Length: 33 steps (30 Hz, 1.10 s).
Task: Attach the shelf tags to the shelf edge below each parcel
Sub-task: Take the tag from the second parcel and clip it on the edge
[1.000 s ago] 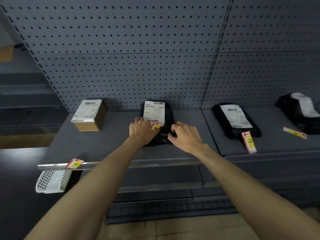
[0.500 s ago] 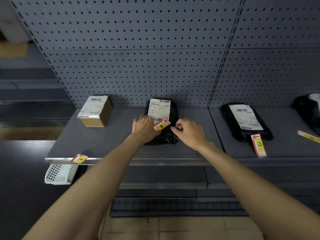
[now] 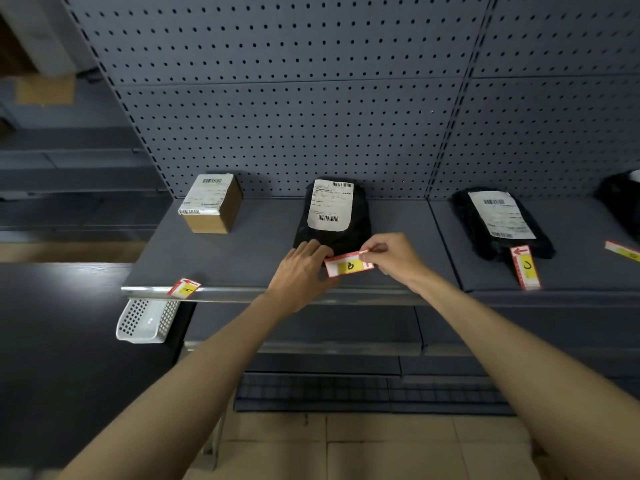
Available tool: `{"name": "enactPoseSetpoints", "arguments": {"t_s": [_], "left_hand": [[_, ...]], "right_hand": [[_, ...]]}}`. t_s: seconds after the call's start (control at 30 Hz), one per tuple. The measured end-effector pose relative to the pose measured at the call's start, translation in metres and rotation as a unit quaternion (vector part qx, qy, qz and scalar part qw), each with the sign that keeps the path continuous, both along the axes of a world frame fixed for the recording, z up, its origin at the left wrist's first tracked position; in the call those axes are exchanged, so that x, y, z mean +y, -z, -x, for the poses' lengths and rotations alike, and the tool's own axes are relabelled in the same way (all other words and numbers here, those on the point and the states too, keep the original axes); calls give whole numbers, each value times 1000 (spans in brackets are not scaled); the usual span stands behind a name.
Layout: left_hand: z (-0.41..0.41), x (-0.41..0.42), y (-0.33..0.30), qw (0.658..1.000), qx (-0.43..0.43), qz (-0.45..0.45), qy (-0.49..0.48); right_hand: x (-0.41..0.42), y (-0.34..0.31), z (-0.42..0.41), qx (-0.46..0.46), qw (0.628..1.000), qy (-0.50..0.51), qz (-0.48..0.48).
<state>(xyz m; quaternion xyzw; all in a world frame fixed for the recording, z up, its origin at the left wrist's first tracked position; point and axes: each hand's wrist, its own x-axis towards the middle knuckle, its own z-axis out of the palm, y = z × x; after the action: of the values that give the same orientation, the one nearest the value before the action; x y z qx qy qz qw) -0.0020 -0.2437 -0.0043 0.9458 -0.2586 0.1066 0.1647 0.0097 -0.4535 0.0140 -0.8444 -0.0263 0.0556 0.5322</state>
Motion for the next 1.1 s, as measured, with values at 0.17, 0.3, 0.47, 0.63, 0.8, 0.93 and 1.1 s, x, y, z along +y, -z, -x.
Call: {"name": "enactPoseSetpoints", "arguments": {"t_s": [0.17,0.3,0.47,0.63,0.8,0.93,1.1], "left_hand": [[35,11,21,999,-2,33,-21],[50,13,36,999,16,3,-39],[53,8,41,997,26,9,-66],[54,6,42,997,31,10,-75],[52,4,41,996,37,17,-84],[49,5,41,996,32,21,-84],[43,4,42,996,29,13,-89]], "right_hand": [[-3,9,21,-20,999,-15,32],[-2,16,33,-37,997,-12,60],[3,21,38,-73,993,5,88],[11,25,37,-81,992,-5,101],[17,34,33,-78,985,-32,149],[21,45,28,-76,984,-33,158],[25,47,22,-102,974,-48,196]]}}
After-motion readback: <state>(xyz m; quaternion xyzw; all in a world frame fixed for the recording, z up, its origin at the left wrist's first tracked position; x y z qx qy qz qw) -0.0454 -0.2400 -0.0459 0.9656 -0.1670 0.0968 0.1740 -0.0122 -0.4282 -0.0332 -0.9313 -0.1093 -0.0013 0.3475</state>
